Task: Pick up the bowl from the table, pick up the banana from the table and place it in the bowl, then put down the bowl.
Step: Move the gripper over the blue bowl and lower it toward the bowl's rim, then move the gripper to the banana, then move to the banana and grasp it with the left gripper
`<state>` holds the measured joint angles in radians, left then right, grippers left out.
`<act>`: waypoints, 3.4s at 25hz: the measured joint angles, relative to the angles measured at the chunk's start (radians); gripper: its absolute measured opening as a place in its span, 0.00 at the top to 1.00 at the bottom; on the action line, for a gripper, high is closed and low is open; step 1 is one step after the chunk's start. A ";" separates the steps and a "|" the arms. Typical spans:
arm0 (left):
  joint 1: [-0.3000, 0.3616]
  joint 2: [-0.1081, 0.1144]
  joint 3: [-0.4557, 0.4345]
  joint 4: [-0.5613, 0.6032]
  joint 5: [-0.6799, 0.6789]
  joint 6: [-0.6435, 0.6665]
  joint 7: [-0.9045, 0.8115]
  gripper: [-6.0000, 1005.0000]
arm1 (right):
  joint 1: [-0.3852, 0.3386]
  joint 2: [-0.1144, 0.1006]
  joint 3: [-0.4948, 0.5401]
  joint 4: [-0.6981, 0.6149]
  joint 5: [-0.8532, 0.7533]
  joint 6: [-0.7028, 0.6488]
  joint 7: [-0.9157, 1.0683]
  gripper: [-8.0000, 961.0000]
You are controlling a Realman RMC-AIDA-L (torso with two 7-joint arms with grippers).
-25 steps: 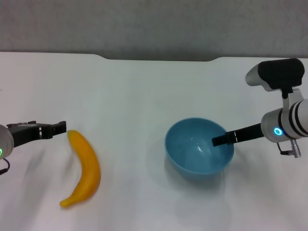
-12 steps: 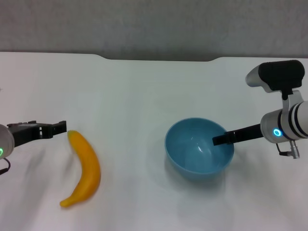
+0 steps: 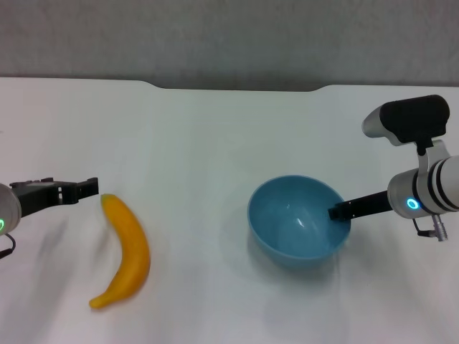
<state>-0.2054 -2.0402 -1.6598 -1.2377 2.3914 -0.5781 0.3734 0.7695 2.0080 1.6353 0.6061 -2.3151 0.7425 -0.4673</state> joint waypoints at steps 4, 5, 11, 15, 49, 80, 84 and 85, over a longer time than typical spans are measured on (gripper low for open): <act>-0.004 0.000 0.000 0.010 0.000 0.002 0.002 0.11 | -0.004 0.000 -0.009 0.001 -0.003 -0.004 -0.002 0.67; -0.004 0.000 0.000 0.010 -0.001 0.005 0.002 0.11 | -0.004 0.000 -0.013 0.002 -0.004 -0.006 -0.003 0.72; 0.003 0.000 0.002 0.011 -0.003 0.014 0.002 0.11 | -0.005 0.000 -0.025 0.003 -0.004 -0.014 -0.003 0.90; 0.003 0.000 0.002 0.014 -0.003 0.015 0.002 0.11 | -0.006 0.000 -0.025 0.008 -0.002 -0.014 -0.003 0.93; 0.025 -0.001 0.134 -0.068 -0.040 -0.064 -0.264 0.11 | -0.334 0.000 -0.052 0.445 -0.004 -0.145 0.001 0.96; -0.138 -0.003 0.250 0.166 0.162 -0.051 -0.497 0.11 | -0.338 0.000 -0.090 0.508 0.003 -0.141 0.003 0.96; -0.145 -0.004 0.270 0.170 0.197 -0.034 -0.534 0.12 | -0.338 0.000 -0.091 0.511 0.003 -0.140 0.002 0.96; -0.144 -0.004 0.272 0.171 0.203 -0.031 -0.539 0.12 | -0.339 0.000 -0.091 0.512 0.003 -0.140 0.002 0.96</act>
<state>-0.3496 -2.0445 -1.3878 -1.0671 2.5944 -0.6095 -0.1656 0.4304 2.0080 1.5447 1.1177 -2.3118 0.6023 -0.4654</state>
